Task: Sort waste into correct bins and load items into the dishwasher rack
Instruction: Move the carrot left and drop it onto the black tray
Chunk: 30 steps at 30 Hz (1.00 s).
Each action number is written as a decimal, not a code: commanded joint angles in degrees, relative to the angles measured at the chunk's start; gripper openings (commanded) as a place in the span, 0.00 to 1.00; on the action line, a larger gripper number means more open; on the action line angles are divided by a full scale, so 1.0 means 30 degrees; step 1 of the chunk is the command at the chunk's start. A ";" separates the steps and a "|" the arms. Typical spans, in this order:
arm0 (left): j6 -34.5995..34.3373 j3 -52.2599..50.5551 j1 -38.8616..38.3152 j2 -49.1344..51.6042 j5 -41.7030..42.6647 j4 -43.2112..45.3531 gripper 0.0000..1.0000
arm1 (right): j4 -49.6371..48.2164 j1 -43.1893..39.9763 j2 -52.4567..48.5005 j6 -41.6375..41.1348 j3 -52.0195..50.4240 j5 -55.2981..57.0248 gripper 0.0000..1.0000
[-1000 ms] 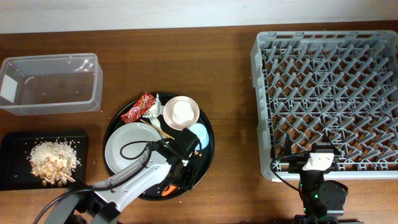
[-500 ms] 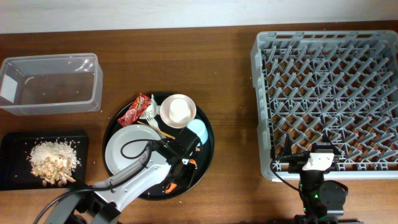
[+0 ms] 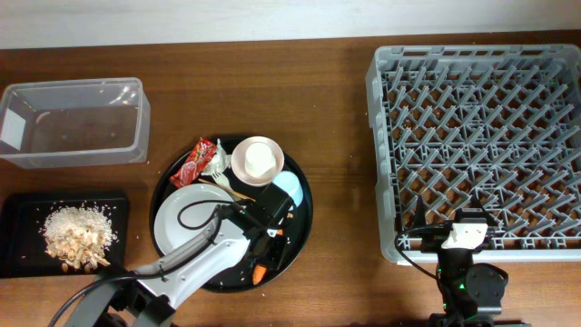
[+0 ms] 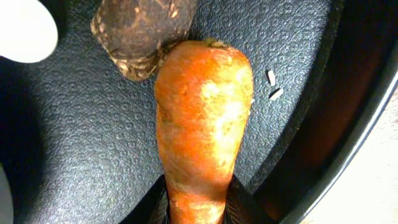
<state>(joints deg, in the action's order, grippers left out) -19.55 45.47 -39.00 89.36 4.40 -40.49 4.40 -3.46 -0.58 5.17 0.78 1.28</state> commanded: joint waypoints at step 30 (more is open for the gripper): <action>-0.3621 0.4554 2.3001 -0.5472 -0.1574 0.0182 0.15 | 0.0058 -0.0138 0.0124 0.0124 -0.0153 0.0175 0.99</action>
<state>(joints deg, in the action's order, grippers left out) -28.36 58.22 24.32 72.53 -0.05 -41.80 4.38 -3.46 -0.58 5.19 0.78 1.30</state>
